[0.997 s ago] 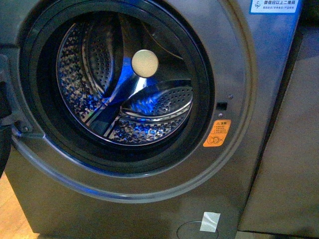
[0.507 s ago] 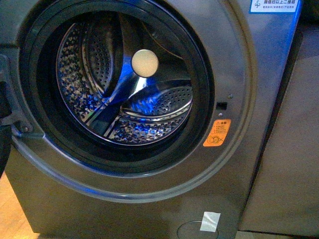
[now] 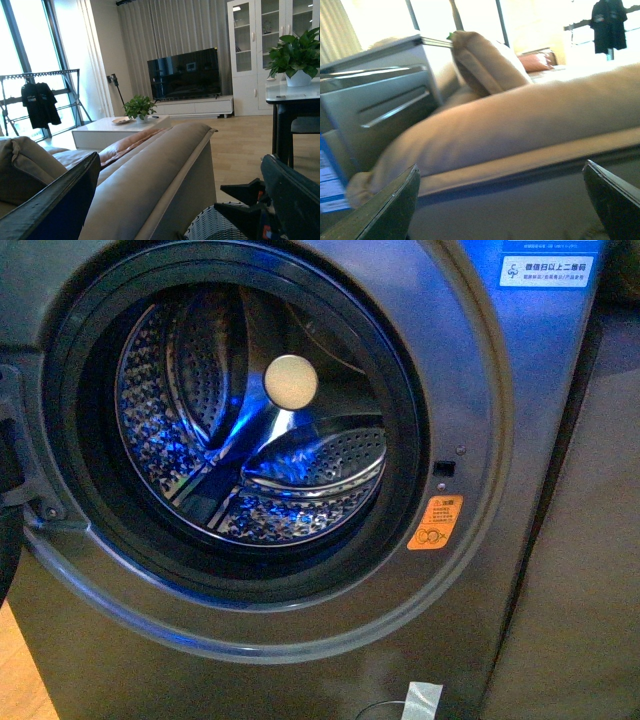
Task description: Collect clothes from washing machine
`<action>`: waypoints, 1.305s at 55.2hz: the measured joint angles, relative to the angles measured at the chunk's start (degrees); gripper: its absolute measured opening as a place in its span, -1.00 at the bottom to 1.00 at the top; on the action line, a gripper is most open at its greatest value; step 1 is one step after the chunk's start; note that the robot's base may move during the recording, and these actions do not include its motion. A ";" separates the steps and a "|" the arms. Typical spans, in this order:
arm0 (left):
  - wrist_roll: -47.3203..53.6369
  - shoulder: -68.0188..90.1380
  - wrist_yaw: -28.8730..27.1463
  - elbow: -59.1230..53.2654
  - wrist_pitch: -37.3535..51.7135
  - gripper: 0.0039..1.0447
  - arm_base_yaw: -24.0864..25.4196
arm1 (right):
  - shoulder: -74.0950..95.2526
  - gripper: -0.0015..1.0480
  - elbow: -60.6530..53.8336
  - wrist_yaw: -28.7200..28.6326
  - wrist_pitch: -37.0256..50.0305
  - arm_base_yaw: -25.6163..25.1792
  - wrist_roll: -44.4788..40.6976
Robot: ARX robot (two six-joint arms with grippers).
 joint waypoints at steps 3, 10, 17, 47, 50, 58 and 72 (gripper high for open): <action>0.00 0.00 0.00 0.00 0.00 0.88 0.00 | -5.38 0.86 -3.48 2.29 1.31 4.44 0.79; 0.00 0.00 0.00 0.00 0.00 0.88 0.00 | -17.99 0.86 -12.26 9.62 -1.42 17.00 -1.46; 0.00 0.00 0.00 0.00 0.00 0.88 0.00 | -29.83 0.86 -21.53 20.00 -7.21 32.30 -7.28; 0.00 -0.15 0.00 0.00 0.02 0.88 0.00 | -46.56 -0.92 -33.94 52.57 -36.57 53.99 -31.78; 0.00 -0.15 0.00 0.00 0.02 0.88 0.00 | -47.34 -0.96 -35.12 53.20 -36.35 56.08 -31.98; 0.00 -0.15 0.00 0.00 0.02 0.88 0.00 | -49.57 -0.95 -37.90 53.53 -36.00 56.98 -32.00; -1.73 -0.24 -12.11 2.67 -8.94 0.88 -1.53 | -53.05 -0.95 -41.29 53.62 -35.98 57.02 -32.00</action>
